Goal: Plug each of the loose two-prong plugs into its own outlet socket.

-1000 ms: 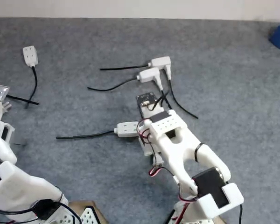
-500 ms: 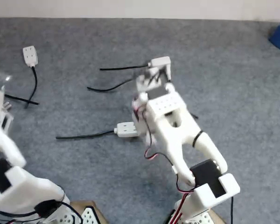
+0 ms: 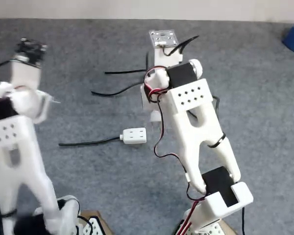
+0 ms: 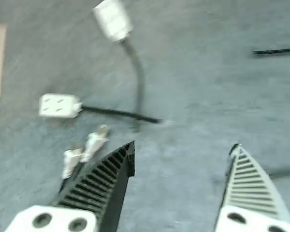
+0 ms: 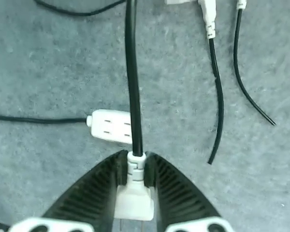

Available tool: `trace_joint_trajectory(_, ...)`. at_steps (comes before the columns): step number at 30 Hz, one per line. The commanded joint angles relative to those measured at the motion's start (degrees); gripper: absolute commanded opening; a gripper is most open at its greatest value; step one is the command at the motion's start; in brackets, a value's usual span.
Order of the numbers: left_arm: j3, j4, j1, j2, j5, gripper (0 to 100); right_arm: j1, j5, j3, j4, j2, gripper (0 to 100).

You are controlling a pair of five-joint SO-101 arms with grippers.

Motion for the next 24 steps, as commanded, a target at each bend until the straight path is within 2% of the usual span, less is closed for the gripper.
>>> trace_joint_trajectory(1,1.45,6.68,8.48,-9.1,3.08,30,1.1,-4.4,-2.07,-7.08,-4.18,0.6)
trace_joint_trajectory(4,8.31,5.1,11.47,-13.14,3.08,30,1.01,-11.08,0.4,-10.51,-7.43,0.6)
trace_joint_trajectory(7,17.01,-0.62,13.41,-16.04,3.08,30,0.66,-17.41,4.62,-12.7,-9.19,0.6)
trace_joint_trajectory(11,26.59,-7.74,16.66,-18.86,3.08,30,-0.75,-21.8,10.07,-15.43,-10.33,0.6)
trace_joint_trajectory(14,30.64,-8.88,20.7,-21.58,3.08,30,-1.63,-20.92,14.99,-20.26,-10.42,0.6)
trace_joint_trajectory(18,33.54,-8.97,26.15,-27.91,3.08,30,-1.63,-15.21,25.27,-30.46,-10.42,0.6)
trace_joint_trajectory(20,35.47,-9.23,29.05,-32.84,3.08,30,-1.36,-12.84,30.9,-37.23,-10.42,0.6)
trace_joint_trajectory(24,41.36,-12.22,35.38,-45.23,5.01,30,-1.36,-12.92,37.67,-45.58,-10.42,0.6)
